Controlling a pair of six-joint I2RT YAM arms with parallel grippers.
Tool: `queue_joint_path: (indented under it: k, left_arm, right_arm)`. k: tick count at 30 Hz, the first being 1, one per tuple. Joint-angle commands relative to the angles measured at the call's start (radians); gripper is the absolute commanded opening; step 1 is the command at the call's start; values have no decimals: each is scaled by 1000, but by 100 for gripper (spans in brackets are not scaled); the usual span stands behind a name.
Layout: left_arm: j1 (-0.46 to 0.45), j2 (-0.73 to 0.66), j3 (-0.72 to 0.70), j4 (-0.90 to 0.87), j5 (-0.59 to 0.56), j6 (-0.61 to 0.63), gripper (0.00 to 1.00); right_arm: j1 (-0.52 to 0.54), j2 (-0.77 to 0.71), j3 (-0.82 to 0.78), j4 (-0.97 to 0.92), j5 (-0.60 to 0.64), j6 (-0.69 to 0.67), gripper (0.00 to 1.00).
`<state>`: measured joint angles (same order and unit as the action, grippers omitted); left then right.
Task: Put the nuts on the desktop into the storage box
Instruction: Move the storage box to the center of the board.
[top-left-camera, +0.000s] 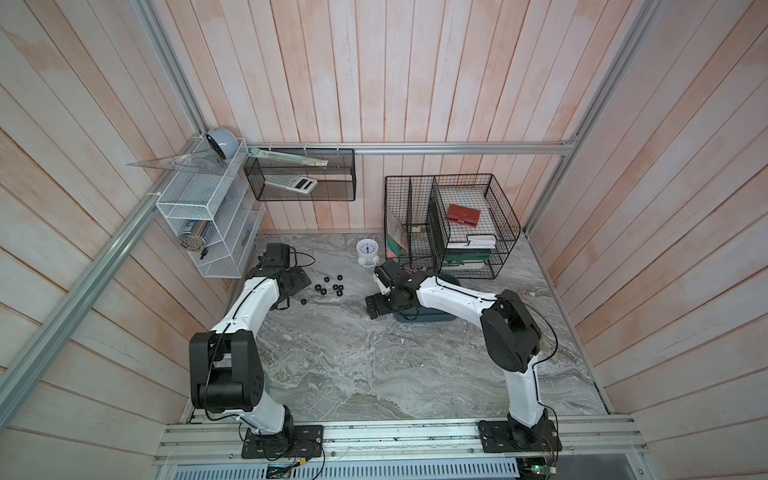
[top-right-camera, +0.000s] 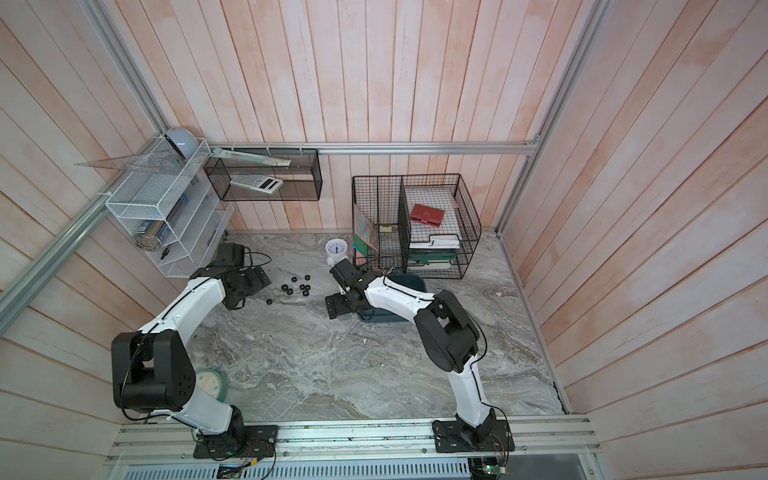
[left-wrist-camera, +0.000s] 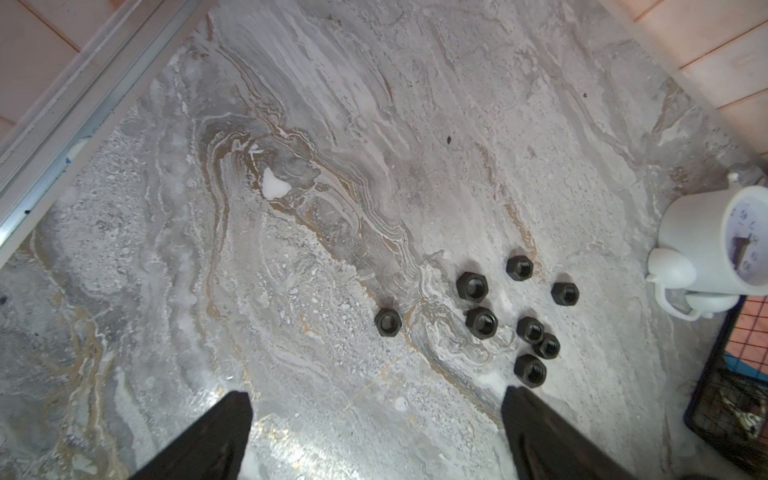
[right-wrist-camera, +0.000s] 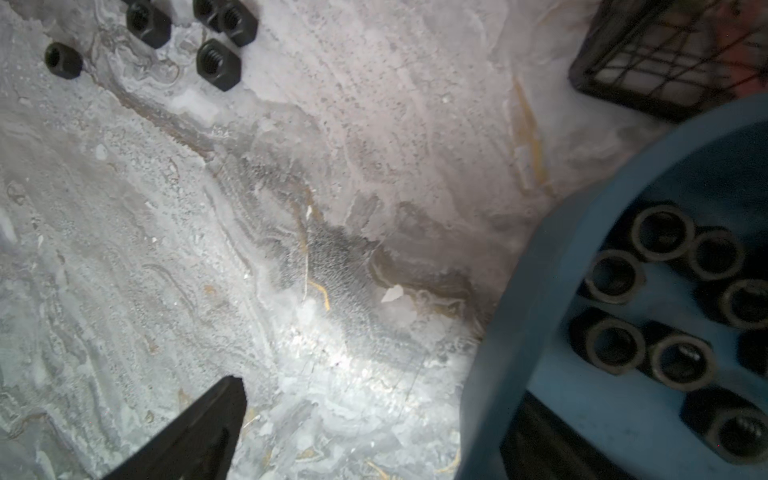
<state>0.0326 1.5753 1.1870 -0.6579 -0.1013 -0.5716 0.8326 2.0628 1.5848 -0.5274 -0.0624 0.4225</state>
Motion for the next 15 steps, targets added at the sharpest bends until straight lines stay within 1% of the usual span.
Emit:
queue_joint_path:
  k: [1, 10, 15]
  left_arm:
    - [7, -43, -15, -29, -4, 7, 100]
    - [9, -128, -74, -50, -5, 1, 100]
    - [9, -185, -101, -78, -4, 14, 100]
  right_arm:
    - [47, 32, 42, -7, -24, 19, 98]
    - [149, 74, 76, 31, -44, 45, 98]
    - [196, 125, 136, 47, -55, 47, 98]
